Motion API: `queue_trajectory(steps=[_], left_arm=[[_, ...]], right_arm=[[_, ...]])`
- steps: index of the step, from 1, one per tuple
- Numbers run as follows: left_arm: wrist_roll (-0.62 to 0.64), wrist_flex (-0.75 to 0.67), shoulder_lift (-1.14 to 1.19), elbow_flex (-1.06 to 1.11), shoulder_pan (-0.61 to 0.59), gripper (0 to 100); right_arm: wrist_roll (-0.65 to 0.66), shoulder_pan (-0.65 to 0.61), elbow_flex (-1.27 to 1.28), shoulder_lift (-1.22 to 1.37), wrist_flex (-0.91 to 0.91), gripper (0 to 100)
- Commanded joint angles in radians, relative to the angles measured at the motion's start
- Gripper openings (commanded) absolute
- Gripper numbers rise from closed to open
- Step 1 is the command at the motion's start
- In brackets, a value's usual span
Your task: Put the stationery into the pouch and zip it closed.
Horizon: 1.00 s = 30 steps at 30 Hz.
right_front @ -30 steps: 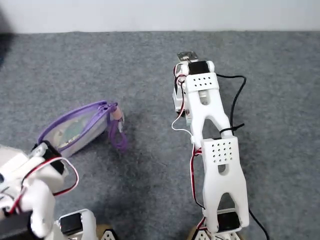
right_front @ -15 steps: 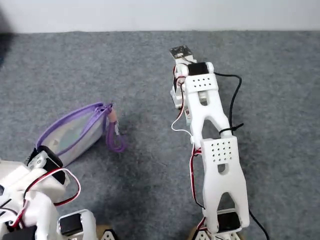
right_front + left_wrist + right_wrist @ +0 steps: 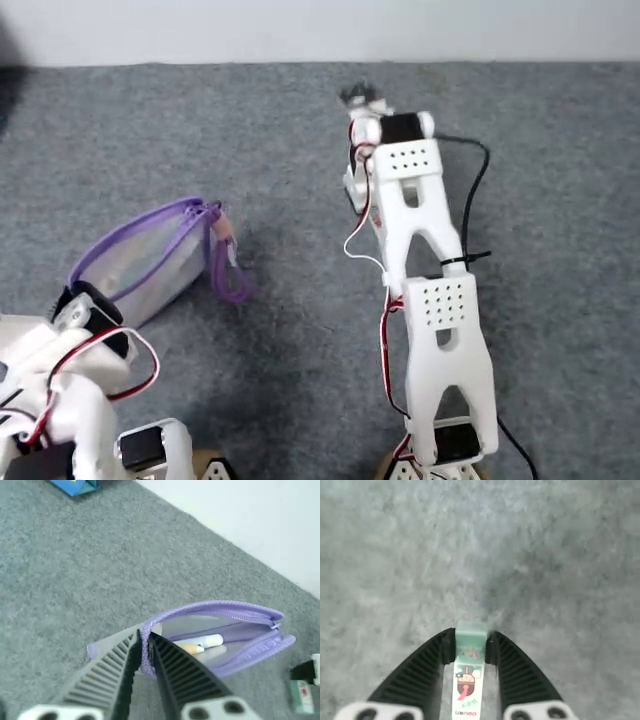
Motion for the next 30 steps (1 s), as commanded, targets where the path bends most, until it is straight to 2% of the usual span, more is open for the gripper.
queue_trajectory(steps=[1,5,10,14,21,25,30], left_arm=[[0.006,-0.029,0.008,0.035,0.052,1],[0.008,-0.006,0.008,0.038,0.15,1],[0.006,-0.012,0.009,0.038,0.155,2],[0.006,0.005,0.055,0.035,0.152,2],[0.011,0.017,0.135,0.03,0.15,2],[0.011,0.015,0.135,0.033,0.15,2],[0.011,0.015,0.135,0.035,0.15,2]], right_arm=[[0.011,0.005,-0.057,-0.188,0.045,0.8],[0.011,-0.016,0.069,-0.383,0.047,0.8],[0.005,-0.068,0.394,-0.73,0.044,0.8],[-0.003,-0.183,0.539,-1.003,0.036,0.8],[-0.247,-0.441,0.562,-1.234,-0.012,0.8],[-0.362,-0.547,0.562,-1.279,-0.156,0.8],[-0.445,-0.679,0.571,-1.279,-0.369,0.8]])
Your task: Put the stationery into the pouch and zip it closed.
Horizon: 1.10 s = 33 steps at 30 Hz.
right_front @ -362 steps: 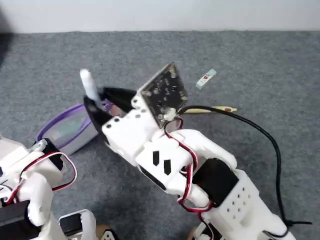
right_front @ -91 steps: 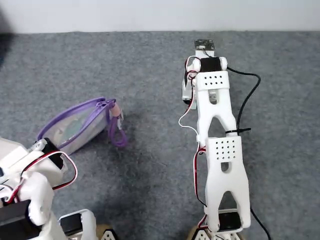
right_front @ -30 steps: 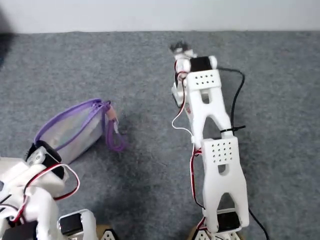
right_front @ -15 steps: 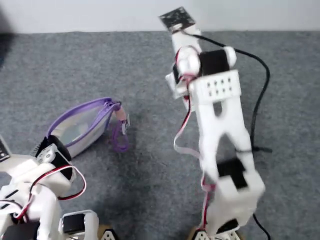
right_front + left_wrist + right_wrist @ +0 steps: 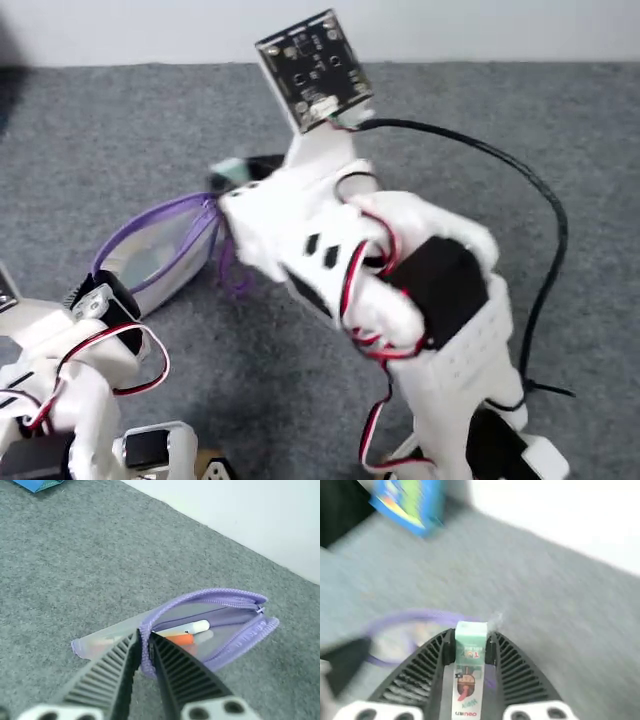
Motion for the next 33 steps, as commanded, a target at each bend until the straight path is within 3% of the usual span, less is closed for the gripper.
queue_trajectory(steps=[1,7,18,22,28,33], left_arm=[[0.012,0.026,0.074,0.024,0.008,2],[0.014,0.031,0.074,0.024,0.008,2],[0.014,0.031,0.074,0.024,0.008,2],[0.014,0.031,0.078,0.024,0.008,2],[0.014,0.029,0.08,0.025,0.008,2],[0.014,0.026,0.081,0.025,0.008,2]], right_arm=[[-0.063,-0.085,0.023,-0.031,-0.166,0.8],[-0.071,-0.147,0.219,-0.008,-0.403,0.8],[-0.064,-0.148,0.637,-0.015,-0.76,0.9],[-0.064,-0.15,0.683,-0.015,-0.746,5.0],[-0.064,-0.151,0.672,-0.079,-0.624,28.9],[-0.064,-0.099,0.672,-0.183,-0.561,24.9]])
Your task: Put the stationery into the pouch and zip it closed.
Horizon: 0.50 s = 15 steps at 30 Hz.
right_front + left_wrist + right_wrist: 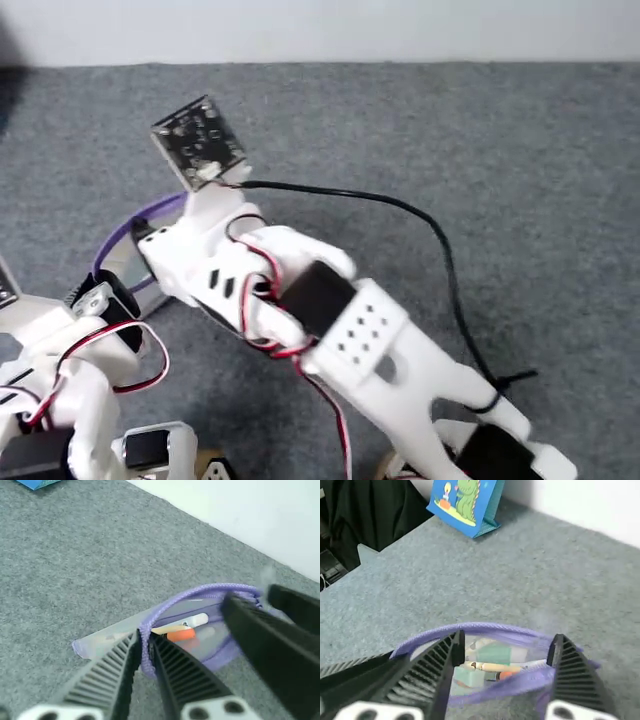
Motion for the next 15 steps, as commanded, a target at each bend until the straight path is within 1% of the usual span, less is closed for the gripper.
queue_trajectory(steps=[1,5,7,9,11,15], left_arm=[[0.012,0.026,0.066,0.027,0.008,2],[0.012,0.029,0.066,0.027,0.008,2],[0.012,0.029,0.066,0.027,0.008,2],[0.012,0.026,0.066,0.027,0.009,2],[0.012,0.025,0.066,0.027,0.009,2],[0.009,0.031,0.066,0.027,0.009,2]], right_arm=[[-0.003,0.064,-0.014,-0.105,0.05,24.0],[0.018,0.189,-0.005,-0.134,0.171,22.9],[0.075,0.229,0.032,-0.127,0.213,22.9],[0.157,0.239,0.098,-0.12,0.219,22.9],[0.199,0.236,0.18,-0.119,0.177,22.9],[0.21,0.234,0.344,-0.119,-0.004,22.9]])
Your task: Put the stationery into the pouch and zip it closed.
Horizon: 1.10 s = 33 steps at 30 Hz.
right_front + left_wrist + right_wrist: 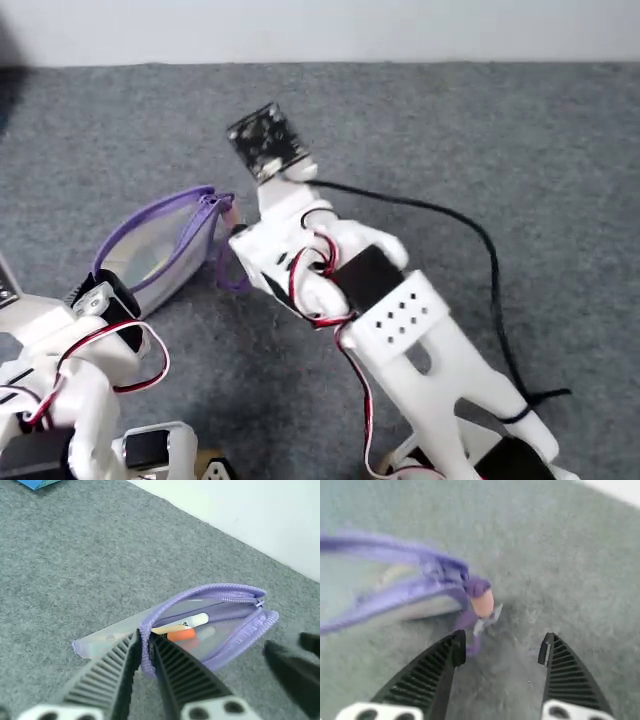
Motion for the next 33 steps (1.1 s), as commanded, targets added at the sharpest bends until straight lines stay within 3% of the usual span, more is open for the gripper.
queue_trajectory(steps=[1,12,33], left_arm=[[0.009,0.031,0.063,0.027,0.009,2],[0.011,0.023,0.064,0.027,0.012,2],[0.011,0.031,0.058,0.027,0.009,2]], right_arm=[[0.023,0.012,0.097,-0.027,-0.159,22.9],[0.071,-0.031,0.209,-0.025,-0.378,22.6],[0.166,-0.048,0.261,0.097,-0.567,22.6]])
